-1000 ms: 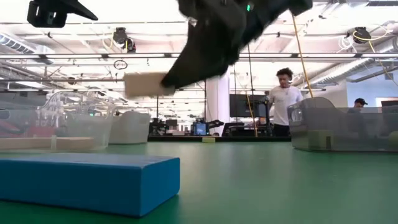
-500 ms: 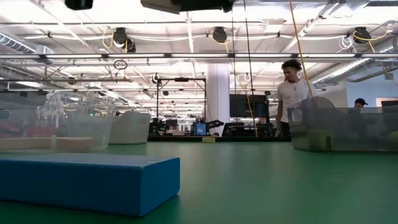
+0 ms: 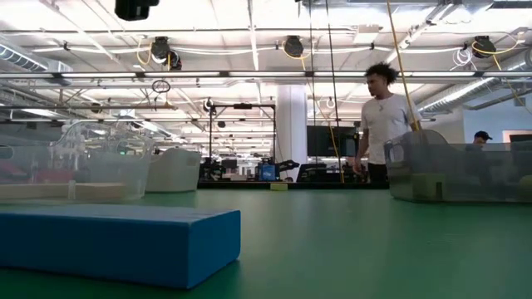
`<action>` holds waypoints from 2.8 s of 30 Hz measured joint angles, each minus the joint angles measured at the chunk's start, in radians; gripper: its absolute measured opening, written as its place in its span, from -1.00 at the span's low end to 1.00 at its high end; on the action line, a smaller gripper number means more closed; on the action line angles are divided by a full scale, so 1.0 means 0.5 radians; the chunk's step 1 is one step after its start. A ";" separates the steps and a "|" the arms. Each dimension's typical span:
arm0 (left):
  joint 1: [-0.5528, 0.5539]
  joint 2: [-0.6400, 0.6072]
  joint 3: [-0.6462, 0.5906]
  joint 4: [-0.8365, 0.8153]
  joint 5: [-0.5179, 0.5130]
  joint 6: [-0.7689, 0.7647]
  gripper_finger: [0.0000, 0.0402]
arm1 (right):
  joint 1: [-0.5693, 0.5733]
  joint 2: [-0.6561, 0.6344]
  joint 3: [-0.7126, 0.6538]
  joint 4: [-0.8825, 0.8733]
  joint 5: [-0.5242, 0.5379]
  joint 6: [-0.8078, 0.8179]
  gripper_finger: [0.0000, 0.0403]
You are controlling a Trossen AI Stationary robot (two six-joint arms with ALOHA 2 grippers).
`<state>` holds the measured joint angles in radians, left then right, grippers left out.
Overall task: Sort & place blocks by color
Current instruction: Put the brown block into the transparent bin, then put the green block into the black bin
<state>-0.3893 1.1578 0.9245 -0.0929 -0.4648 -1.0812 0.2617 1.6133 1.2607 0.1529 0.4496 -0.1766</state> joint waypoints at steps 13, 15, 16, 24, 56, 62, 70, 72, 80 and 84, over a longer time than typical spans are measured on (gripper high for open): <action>0.105 0.198 -0.005 0.218 0.189 -0.040 -0.27 | 0.006 -0.007 0.000 -0.038 0.044 -0.097 -0.48; 0.111 0.198 -0.005 0.218 0.191 -0.017 -0.39 | 0.007 -0.007 0.000 -0.042 0.043 -0.097 -0.48; 0.115 0.198 -0.005 0.219 0.193 -0.003 -0.39 | 0.007 -0.007 0.000 -0.045 0.044 -0.097 -0.48; 0.136 0.199 -0.005 0.220 0.216 0.007 -0.39 | 0.029 -0.007 0.001 -0.093 0.029 -0.049 -0.35; 0.158 0.054 -0.002 -1.859 0.564 -0.824 -0.39 | -0.024 -0.140 -0.003 -1.714 0.220 1.264 0.53; 0.134 0.128 -0.002 -2.099 0.618 -0.997 -0.39 | -0.151 -0.140 -0.003 -1.722 0.260 1.392 0.53; 0.167 0.186 -0.002 -2.126 0.616 -1.029 -0.05 | -0.417 -0.140 -0.002 -1.719 0.253 1.383 0.53; 0.181 0.187 -0.002 -2.127 0.616 -1.029 0.01 | -0.488 -0.140 -0.002 -1.699 0.253 1.380 0.53; 0.289 0.149 -0.002 -2.123 0.679 -1.017 0.06 | -0.829 -0.142 -0.057 -1.317 0.235 1.211 0.53; 0.374 0.039 0.003 -2.072 0.582 -0.935 0.06 | -1.068 -0.142 -0.190 -0.941 -0.088 1.156 0.53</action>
<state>-0.2023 1.1773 0.9262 -1.1290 -0.1738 -1.5487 -0.2724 1.5425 1.1656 -0.3176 0.4058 0.4013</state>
